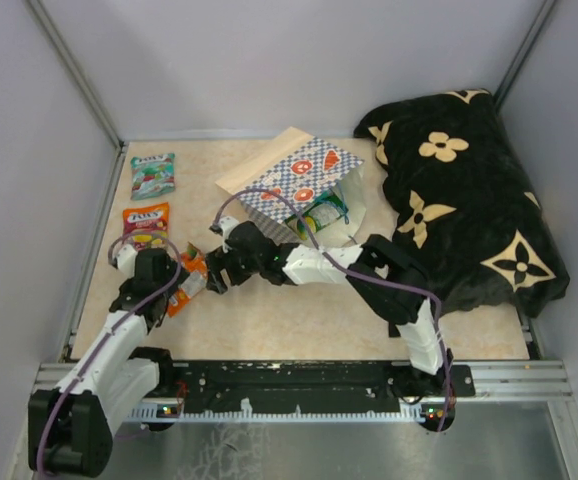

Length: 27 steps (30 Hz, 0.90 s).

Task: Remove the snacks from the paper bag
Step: Pick up the snack from the center of the board.

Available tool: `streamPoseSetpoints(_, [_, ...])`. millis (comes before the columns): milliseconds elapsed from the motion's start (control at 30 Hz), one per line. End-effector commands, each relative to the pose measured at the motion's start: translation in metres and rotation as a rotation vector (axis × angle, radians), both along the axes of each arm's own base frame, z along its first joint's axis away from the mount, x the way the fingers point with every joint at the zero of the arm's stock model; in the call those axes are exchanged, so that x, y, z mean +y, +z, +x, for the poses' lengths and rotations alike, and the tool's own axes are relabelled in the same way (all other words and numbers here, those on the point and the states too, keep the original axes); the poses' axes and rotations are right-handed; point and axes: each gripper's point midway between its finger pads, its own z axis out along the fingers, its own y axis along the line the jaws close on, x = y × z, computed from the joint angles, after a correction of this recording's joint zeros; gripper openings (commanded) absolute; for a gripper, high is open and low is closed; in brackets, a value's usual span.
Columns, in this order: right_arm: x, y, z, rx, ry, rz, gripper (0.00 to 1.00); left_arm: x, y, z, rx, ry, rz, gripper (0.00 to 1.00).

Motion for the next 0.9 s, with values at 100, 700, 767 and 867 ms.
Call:
streamPoseSetpoints(100, [0.035,-0.013,0.023,-0.003,-0.013,0.042,0.79,0.022,0.007,-0.009,-0.006,0.137,0.001,0.92])
streamPoseSetpoints(700, [0.056,-0.024,0.039,0.153,-0.036,0.187,0.21,0.034,0.015,-0.023,-0.046,0.239,-0.003,0.91])
streamPoseSetpoints(767, [0.054,-0.019,0.038,0.159,-0.047,0.194,0.00,0.034,0.019,-0.024,-0.057,0.240,-0.007,0.91])
streamPoseSetpoints(867, [0.049,0.007,0.038,0.127,-0.062,0.239,0.00,0.033,0.035,-0.024,-0.101,0.239,-0.020,0.91])
